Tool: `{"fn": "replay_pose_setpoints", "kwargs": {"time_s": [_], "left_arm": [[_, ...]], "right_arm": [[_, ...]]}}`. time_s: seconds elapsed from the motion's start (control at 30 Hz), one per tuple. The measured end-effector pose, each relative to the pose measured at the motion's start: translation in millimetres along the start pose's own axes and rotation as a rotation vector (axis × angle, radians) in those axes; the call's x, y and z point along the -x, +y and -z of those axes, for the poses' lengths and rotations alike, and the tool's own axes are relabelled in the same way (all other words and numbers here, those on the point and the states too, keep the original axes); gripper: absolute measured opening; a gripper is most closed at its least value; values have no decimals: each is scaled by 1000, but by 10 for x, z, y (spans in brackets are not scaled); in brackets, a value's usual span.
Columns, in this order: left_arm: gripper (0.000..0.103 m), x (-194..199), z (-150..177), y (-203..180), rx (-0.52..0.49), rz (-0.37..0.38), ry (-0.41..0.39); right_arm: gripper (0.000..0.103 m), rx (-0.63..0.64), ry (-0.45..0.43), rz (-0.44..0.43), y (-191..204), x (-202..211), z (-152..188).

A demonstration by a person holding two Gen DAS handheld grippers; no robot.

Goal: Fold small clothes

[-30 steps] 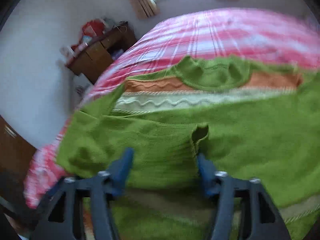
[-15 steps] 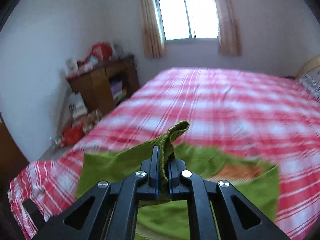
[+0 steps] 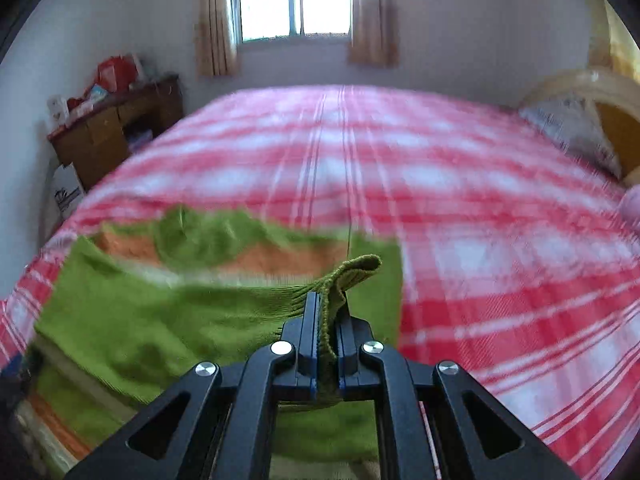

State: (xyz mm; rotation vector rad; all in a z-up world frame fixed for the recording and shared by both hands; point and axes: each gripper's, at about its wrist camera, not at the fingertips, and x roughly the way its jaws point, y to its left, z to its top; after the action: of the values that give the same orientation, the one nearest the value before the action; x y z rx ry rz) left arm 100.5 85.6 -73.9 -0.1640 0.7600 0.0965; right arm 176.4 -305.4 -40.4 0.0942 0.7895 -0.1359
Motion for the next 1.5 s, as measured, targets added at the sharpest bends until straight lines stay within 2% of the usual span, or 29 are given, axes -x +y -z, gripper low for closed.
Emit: {"fn": "replay_pose_setpoints", "kwargs": {"time_s": [0.1,0.13,0.2,0.27,0.3,0.37,0.47,0.5,0.53,0.57,0.63,0.73,0.83,0.9,0.93,0.97,1.03,1.2,1.33,1.43,1.5], "left_arm": [[88,-11,-9,-5,-8,-8,6],[88,-14,-16,8,-7,-7,7],[88,-11,-19,5,-6,-4,7],[88,-3,-22,-22,-11,-7,9],[88,5,-26,-34,-18,-14,11],[88,43,-36,-45,-21,-42,9],[88,182,-91,-70,-11,-32,-24],[88,235,-132,-97,-13,-23,-43],[88,292,-189,-150,-22,-14,-65],[88,327,-244,-220,-40,-9,-82],[88,316,-368,-429,-94,-12,-97],[88,150,-480,-660,-141,-27,-88],[88,-205,-557,-714,-151,-142,-35],[90,-383,-556,-607,-123,-185,8],[91,-476,-546,-531,-104,-180,39],[92,-521,-546,-448,-67,-144,62],[102,-534,-564,-362,-30,-144,66],[103,-594,-542,-274,13,-116,93],[103,-580,-535,-272,15,-100,92],[103,-504,-523,-312,-20,-85,97],[103,-340,-458,-303,-57,-70,89]], "right_arm": [[9,-33,64,-20,-91,-112,155],[9,-62,61,-60,-174,-47,195],[14,-105,52,-80,-299,79,234],[43,-152,27,-4,-461,265,261],[48,-173,1,34,-542,352,270],[48,-202,-63,100,-694,573,283],[47,-152,-128,103,-673,785,203],[43,-126,-142,88,-624,812,170],[31,-86,-148,58,-519,819,115],[26,-67,-142,40,-448,796,69],[26,-32,-117,-14,-260,681,11],[26,-5,-64,-25,-41,341,-26],[26,-12,18,-35,17,43,16],[26,-36,59,-18,-14,-98,81],[26,-71,85,-57,-45,-211,109],[26,-80,70,-70,-51,-223,109],[26,-67,56,-71,-7,-296,69],[27,-69,49,-92,-23,-384,-16],[27,-113,49,-138,-197,-157,49],[27,-89,69,-116,-319,36,235],[28,-71,72,-48,-408,198,343]]}}
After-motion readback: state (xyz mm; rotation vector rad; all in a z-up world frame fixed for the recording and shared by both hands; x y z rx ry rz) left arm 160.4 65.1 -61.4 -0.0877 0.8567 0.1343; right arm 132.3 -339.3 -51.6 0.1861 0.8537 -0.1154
